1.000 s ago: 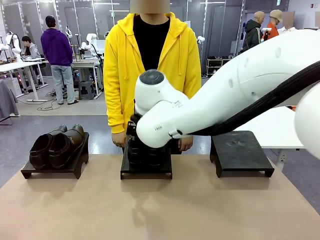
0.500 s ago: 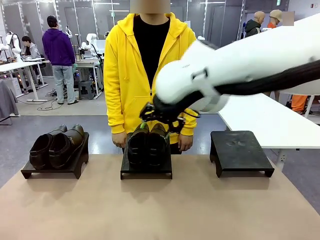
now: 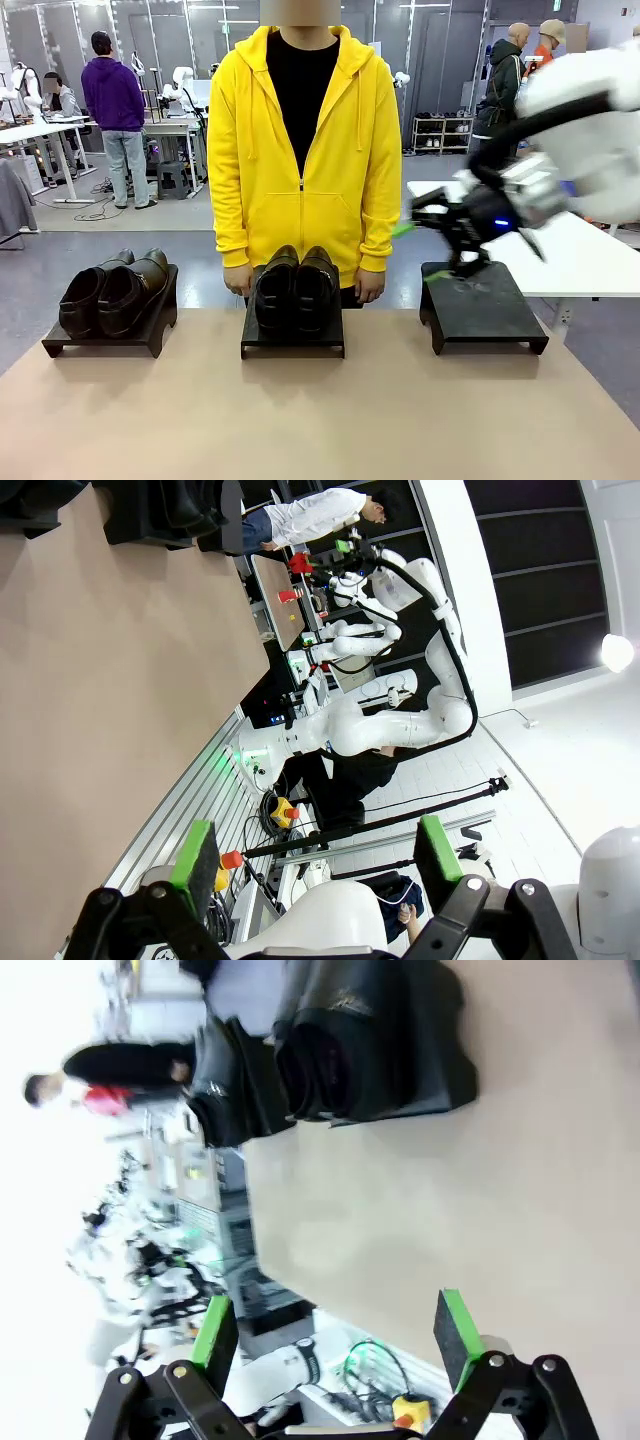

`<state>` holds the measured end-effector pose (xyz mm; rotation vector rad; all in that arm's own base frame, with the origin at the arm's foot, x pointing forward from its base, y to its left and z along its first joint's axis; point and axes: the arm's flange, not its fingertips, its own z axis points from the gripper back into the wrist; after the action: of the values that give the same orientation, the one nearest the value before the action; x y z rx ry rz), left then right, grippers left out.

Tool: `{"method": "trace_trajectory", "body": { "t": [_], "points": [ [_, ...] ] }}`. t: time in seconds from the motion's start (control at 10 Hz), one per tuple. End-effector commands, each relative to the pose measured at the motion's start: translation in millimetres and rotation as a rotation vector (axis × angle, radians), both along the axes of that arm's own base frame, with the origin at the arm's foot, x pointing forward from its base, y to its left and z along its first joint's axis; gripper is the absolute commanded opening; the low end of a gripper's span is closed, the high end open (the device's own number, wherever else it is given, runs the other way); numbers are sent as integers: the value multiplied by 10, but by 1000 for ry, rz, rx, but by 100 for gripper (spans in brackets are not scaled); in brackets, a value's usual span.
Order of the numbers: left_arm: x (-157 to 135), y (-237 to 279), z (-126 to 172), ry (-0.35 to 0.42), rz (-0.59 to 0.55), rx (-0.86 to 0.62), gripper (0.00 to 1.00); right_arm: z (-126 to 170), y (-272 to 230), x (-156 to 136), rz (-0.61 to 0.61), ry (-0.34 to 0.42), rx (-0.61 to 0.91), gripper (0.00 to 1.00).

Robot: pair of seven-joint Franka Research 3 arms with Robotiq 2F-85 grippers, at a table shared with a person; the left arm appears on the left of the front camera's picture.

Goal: Place the shoes on the stand as instructed by the person.
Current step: Pick up another pair of Shoes and place it on the Shoes Stand indicated by the person.

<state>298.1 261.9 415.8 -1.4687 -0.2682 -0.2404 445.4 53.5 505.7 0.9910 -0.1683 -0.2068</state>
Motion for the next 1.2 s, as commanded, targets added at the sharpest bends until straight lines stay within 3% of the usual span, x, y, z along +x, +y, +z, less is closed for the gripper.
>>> {"method": "trace_trajectory", "body": {
  "t": [0.0, 0.4, 0.8, 1.1],
  "points": [
    [-33, 3, 21, 11, -8, 8, 100, -150, -651, -218, -89, 22, 130, 100],
    [-33, 3, 21, 11, -8, 8, 100, -817, -1530, -781, -305, 8, 349, 100],
    [-33, 3, 21, 11, -8, 8, 100, -1411, -1637, -1392, -436, -10, 407, 100],
    [-33, 3, 21, 11, -8, 8, 100, -1491, -1660, -1726, -602, -69, 398, 100]
  ]
}}
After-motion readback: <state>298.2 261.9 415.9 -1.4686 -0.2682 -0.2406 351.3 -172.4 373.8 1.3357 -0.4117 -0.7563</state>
